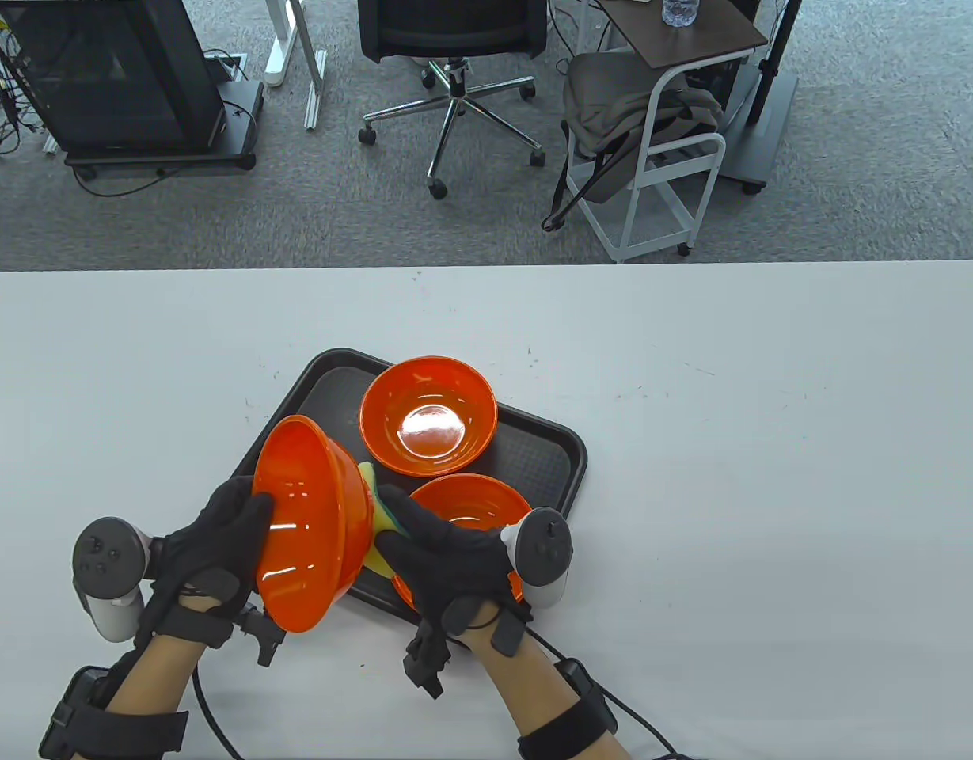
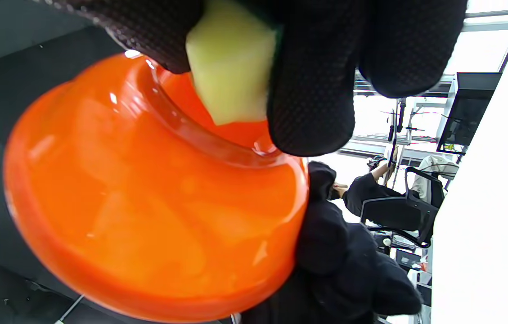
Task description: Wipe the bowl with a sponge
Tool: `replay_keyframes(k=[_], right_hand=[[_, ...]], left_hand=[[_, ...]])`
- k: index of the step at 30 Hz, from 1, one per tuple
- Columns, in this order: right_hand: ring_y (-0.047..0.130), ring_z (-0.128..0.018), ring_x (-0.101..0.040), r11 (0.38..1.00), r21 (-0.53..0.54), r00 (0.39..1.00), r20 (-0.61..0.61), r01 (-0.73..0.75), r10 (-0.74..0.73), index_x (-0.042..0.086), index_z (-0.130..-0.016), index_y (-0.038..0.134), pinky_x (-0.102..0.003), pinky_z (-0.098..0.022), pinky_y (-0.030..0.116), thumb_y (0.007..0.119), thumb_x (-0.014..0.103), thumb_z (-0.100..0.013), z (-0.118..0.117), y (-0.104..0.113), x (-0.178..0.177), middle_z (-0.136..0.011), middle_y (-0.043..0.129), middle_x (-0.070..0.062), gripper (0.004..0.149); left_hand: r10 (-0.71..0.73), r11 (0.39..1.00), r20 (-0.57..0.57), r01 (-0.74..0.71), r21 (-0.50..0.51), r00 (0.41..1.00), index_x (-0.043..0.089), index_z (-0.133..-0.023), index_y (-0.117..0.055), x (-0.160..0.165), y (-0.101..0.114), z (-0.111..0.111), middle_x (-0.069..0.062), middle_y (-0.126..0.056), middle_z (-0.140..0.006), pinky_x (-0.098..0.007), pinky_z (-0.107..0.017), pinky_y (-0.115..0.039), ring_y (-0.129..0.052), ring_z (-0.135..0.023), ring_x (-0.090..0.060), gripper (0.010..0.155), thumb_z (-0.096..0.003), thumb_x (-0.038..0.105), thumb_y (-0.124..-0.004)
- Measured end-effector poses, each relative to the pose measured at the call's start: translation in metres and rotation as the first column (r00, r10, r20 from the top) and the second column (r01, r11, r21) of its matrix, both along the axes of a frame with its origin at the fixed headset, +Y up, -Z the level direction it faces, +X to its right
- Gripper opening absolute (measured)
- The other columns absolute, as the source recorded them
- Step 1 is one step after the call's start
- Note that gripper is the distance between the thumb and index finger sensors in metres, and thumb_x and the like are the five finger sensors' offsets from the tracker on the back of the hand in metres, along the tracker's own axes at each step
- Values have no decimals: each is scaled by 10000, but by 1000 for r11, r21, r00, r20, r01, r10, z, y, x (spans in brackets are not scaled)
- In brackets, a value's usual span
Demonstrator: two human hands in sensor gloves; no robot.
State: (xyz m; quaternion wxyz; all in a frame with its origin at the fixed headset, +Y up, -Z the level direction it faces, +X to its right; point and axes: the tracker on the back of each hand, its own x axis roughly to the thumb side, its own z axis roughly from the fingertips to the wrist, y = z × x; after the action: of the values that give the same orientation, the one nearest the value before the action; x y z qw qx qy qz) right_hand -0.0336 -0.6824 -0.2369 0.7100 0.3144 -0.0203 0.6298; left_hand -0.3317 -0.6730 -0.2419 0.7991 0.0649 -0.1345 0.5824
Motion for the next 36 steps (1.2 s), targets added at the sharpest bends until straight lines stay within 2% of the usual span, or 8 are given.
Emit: replay_keyframes(k=[8,12,15,22,28,34,36], right_hand=[[1026,-599,-312,995,-14,992,-80,-96,94,88,-964,564,-576,-491,779,742,340,-568,-2,-5,-6,-865,846,-235,502],[1028,-591,-314,995,-39,987,-132,-96,90,75,-959,571,-578,-488,779,746,336,-568,-3,-5,-8,-855,851,-244,502],[1030,-585,-313,995,-42,989,-122,-86,81,70,-957,574,-575,-486,782,749,338,-568,-4,-4,-4,-848,857,-247,503],[1031,-575,-320,998,-38,998,-5,-59,59,54,-954,569,-572,-480,784,751,345,-574,-6,1,9,-842,854,-257,512],[1031,-574,-328,987,67,982,129,-147,138,57,-957,565,-574,-476,786,751,351,-576,-3,10,18,-848,843,-265,517],[1032,-572,-332,976,96,970,161,-198,181,55,-958,560,-574,-474,787,749,352,-577,-2,11,17,-850,839,-269,518],[1031,-573,-332,973,93,966,171,-210,192,55,-960,559,-575,-475,786,749,351,-578,-3,11,18,-851,838,-269,519]], left_hand=[[36,997,-36,-34,64,999,88,-843,-754,-3,2,0,87,-990,-276,-293,-51,-917,-954,42,-36,537,-502,504,-770],[39,998,-74,-35,55,997,89,-842,-758,-10,4,-1,84,-991,-274,-294,-51,-917,-954,43,-38,536,-501,502,-774],[24,999,-117,-19,45,993,88,-842,-758,-17,5,-2,84,-991,-274,-296,-53,-917,-955,41,-39,535,-502,501,-774],[-42,998,-212,49,28,976,87,-844,-760,-29,6,-3,79,-992,-277,-301,-57,-915,-955,38,-46,535,-501,497,-781],[-180,983,-297,185,-12,938,87,-847,-763,-39,6,-4,74,-995,-277,-302,-58,-918,-961,36,-46,535,-501,494,-787],[-174,982,-307,189,18,936,83,-846,-766,-39,8,-4,63,-997,-277,-308,-59,-918,-965,34,-54,533,-498,485,-790],[-141,989,-297,146,-4,944,83,-847,-768,-43,6,-6,56,-995,-275,-310,-61,-917,-964,34,-56,532,-497,484,-792]])
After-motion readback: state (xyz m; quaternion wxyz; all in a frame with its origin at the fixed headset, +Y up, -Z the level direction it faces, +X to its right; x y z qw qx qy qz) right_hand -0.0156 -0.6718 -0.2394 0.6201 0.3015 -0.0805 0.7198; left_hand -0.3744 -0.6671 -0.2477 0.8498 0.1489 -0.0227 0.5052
